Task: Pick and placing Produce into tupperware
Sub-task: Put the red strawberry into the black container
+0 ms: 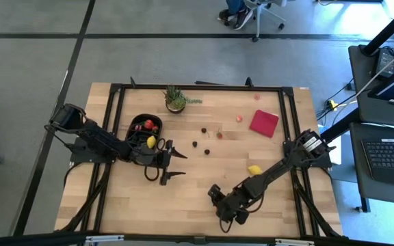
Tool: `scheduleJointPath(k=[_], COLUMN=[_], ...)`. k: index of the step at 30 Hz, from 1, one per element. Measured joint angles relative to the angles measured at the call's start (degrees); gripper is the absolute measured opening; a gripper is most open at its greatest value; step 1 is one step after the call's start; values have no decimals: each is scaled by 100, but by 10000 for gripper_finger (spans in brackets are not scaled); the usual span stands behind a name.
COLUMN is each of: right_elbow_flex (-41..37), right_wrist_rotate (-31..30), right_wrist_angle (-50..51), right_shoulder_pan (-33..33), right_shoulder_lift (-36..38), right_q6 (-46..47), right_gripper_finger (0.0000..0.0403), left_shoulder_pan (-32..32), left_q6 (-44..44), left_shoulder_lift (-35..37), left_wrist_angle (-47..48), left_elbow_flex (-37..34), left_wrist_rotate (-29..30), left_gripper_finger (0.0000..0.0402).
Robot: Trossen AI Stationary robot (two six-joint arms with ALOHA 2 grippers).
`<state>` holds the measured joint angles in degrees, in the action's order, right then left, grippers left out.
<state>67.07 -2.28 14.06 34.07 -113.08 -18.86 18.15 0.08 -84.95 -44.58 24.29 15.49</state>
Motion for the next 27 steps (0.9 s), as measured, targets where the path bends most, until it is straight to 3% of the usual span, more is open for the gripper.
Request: scheduleJointPath(k=[9, 20, 27], right_elbow_flex=[4, 2, -3], right_wrist_rotate=[27, 107, 60], right_wrist_angle=[179, 219, 260], right_shoulder_pan=[-66, -77, -154], right_shoulder_lift=[0, 2, 29], right_q6=[232, 189, 364], right_gripper_finger=[223, 137, 138], left_shoulder_pan=[0, -1, 0], left_q6=[2, 2, 0], left_shoulder_lift=[0, 0, 0], left_wrist_angle=[2, 2, 2], left_elbow_flex=[0, 0, 0], left_wrist_rotate=[-2, 0, 0], left_gripper_finger=[294, 294, 294])
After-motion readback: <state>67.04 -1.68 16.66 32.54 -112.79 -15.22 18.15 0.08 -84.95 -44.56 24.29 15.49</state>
